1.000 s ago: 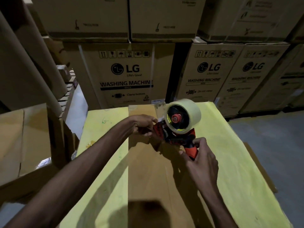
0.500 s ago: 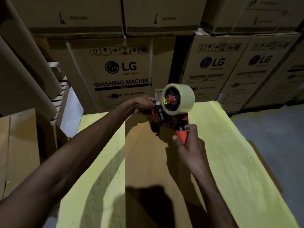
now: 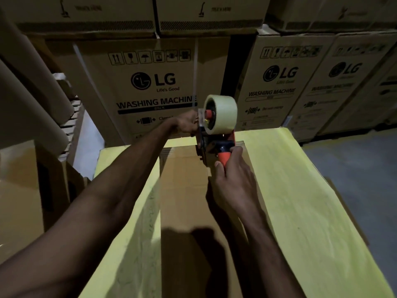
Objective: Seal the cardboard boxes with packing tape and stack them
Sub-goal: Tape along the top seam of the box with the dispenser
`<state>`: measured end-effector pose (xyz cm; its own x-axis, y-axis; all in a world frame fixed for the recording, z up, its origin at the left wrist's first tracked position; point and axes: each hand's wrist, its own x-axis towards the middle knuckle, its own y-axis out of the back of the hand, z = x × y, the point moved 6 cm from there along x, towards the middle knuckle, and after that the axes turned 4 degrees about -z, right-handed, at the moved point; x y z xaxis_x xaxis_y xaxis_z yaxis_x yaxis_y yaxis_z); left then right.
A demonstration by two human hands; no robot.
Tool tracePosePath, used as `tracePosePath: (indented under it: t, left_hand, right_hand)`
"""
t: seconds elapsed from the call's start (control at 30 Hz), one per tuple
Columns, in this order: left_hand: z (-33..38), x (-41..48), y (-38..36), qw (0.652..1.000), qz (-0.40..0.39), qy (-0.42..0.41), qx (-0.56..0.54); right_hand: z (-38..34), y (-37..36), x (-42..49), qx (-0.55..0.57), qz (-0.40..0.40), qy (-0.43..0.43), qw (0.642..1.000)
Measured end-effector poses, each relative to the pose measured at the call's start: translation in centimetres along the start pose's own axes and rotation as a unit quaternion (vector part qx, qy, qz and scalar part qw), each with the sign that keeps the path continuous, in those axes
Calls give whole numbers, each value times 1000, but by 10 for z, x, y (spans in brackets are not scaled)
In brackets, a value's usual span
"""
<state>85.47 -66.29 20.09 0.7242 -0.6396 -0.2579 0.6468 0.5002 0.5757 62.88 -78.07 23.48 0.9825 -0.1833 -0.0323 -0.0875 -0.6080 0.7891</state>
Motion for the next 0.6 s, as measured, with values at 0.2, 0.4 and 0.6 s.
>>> tracePosePath:
  t: [0.2,0.4,0.6]
  left_hand:
    - [-18,11,0,999,-25,29,23]
    - [-11,9,0,1000,-10,8,19]
    - [-23,7,-6,1000,3,12,-2]
  right_hand:
    - [6,-7,-17,17,7,-23,1000]
    - [-7,-5,-18,-28,18,-7,999]
    - [-7,-9,-25,-23,17,-20,999]
